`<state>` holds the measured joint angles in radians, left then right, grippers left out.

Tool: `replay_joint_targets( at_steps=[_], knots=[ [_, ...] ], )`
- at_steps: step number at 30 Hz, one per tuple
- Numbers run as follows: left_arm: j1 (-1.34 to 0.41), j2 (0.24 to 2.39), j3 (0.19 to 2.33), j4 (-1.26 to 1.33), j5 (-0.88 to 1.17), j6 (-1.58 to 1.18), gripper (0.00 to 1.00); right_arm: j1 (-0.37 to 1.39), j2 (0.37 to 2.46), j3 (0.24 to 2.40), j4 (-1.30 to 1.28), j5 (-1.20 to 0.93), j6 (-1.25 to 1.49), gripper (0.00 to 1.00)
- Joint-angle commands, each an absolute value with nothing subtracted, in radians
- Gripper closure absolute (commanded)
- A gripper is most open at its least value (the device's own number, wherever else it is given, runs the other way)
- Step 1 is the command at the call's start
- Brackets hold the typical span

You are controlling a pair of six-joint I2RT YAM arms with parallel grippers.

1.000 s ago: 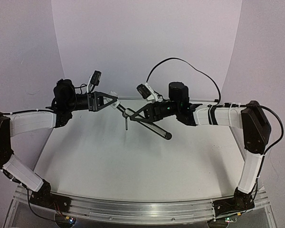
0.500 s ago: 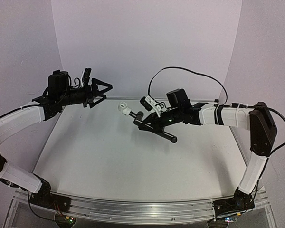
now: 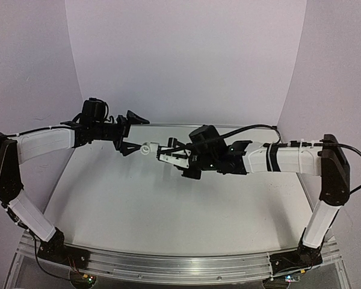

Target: Install the water faucets

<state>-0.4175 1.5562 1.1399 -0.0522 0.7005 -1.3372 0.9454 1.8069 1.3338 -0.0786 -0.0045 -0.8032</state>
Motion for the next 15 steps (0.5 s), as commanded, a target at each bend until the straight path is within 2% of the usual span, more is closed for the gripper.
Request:
replay_joint_targets(
  at_steps=[1,8,11,15],
  knots=[
    [-0.421,1.525,1.099,0.034,0.677,-1.452,0.00,0.974,1.793,1.365,0.100,0.136,-0.903,1.00],
    [-0.427,1.514,1.084,-0.021,0.611,-1.454,0.04,0.981,1.820,1.405,0.115,0.144,-0.864,1.00],
    [-0.443,1.519,1.060,0.086,0.631,-1.447,0.08,0.983,1.835,1.425,0.114,0.144,-0.852,1.00],
    [-0.454,1.515,0.994,0.329,0.686,-1.447,0.09,0.983,1.859,1.460,0.100,0.143,-0.820,1.00]
  ],
)
